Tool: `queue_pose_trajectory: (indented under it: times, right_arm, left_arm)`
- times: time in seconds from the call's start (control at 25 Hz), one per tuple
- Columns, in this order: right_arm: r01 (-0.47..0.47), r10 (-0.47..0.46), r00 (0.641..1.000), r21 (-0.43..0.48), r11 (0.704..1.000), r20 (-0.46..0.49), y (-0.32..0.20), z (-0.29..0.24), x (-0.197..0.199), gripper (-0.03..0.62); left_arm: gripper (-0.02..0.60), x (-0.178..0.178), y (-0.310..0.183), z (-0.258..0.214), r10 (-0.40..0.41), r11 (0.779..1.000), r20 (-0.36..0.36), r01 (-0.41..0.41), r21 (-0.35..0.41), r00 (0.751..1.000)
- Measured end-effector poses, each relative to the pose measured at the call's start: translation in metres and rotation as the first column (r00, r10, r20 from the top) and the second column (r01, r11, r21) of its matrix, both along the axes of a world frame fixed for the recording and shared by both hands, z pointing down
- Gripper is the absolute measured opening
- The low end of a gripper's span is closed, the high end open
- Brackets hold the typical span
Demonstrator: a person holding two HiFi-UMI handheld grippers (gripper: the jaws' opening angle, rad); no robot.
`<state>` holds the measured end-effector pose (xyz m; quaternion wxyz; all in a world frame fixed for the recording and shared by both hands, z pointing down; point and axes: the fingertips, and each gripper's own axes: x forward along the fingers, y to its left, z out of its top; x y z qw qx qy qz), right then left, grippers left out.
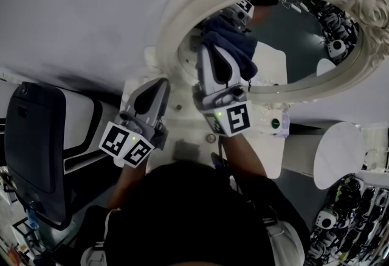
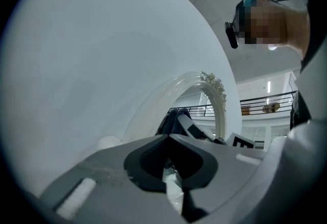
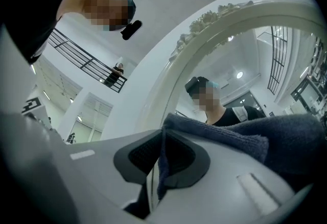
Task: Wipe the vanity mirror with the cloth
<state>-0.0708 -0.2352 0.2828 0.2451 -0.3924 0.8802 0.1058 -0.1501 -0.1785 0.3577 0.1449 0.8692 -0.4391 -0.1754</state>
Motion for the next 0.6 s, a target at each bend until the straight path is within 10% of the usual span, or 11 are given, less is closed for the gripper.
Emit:
queue_pose_trajectory:
  times: [0.6]
  right_arm:
    - [0.208, -0.178, 0.946, -0.087, 0.974, 0.270, -0.009, 0.015, -0.032, 0.026]
  left_arm:
    - [0.000, -0.039, 0.001, 0.005, -0.036, 0.999, -0.009, 0.036, -0.017, 0.999]
